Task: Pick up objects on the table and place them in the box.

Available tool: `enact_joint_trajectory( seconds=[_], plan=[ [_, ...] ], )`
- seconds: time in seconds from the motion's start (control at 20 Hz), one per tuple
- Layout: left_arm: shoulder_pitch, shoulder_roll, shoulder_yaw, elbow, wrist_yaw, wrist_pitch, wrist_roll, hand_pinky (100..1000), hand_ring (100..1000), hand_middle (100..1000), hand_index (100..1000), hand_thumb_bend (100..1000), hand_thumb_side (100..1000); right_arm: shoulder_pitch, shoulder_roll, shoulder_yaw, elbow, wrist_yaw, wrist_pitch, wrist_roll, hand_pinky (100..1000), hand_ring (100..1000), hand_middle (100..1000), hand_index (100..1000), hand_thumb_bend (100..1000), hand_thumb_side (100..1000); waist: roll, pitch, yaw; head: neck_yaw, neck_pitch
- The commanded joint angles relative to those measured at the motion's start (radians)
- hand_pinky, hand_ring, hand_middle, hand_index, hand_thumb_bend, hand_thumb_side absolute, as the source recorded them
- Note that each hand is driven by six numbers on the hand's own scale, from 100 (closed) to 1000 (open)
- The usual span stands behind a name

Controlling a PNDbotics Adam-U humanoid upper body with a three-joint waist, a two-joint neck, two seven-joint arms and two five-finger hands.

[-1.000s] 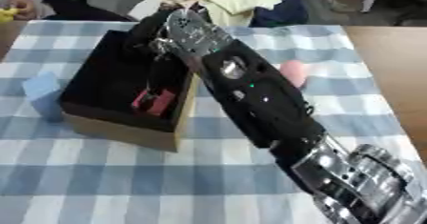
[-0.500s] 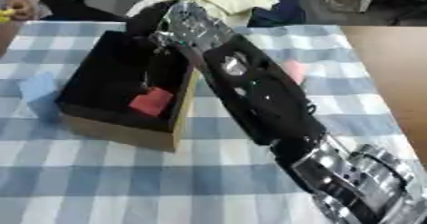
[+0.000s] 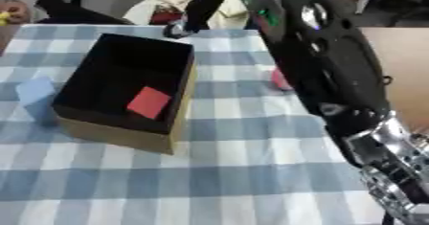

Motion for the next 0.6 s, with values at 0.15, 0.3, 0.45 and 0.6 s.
enact_joint_trajectory(
  seconds=[0.15, 0.3, 0.45, 0.6],
  plan=[
    [-0.001, 0.023, 0.014, -0.016, -0.009, 0.005, 0.004, 463, 680, 616, 794, 100, 805, 0.024, -0.139, -0.017, -0.058, -0.058, 0.026, 0.030, 955, 966, 932, 963, 495, 555, 0.009, -0.023, -0.008, 0.015, 0.007],
    [0.001, 0.024, 0.015, -0.016, -0.012, 0.005, 0.005, 463, 680, 616, 794, 100, 800, 0.061, -0.198, -0.025, -0.069, -0.083, 0.050, 0.033, 955, 961, 925, 962, 518, 522, 0.011, -0.022, -0.011, 0.022, 0.010],
    [0.002, 0.024, 0.015, -0.016, -0.014, 0.006, 0.005, 462, 680, 616, 794, 100, 797, 0.089, -0.242, -0.025, -0.077, -0.100, 0.065, 0.033, 953, 957, 921, 960, 536, 506, 0.012, -0.021, -0.015, 0.027, 0.012],
    [0.001, 0.025, 0.015, -0.016, -0.015, 0.006, 0.004, 463, 680, 616, 794, 100, 796, 0.114, -0.271, -0.020, -0.083, -0.120, 0.073, 0.033, 952, 956, 918, 959, 538, 509, 0.014, -0.021, -0.021, 0.030, 0.014]
  ],
)
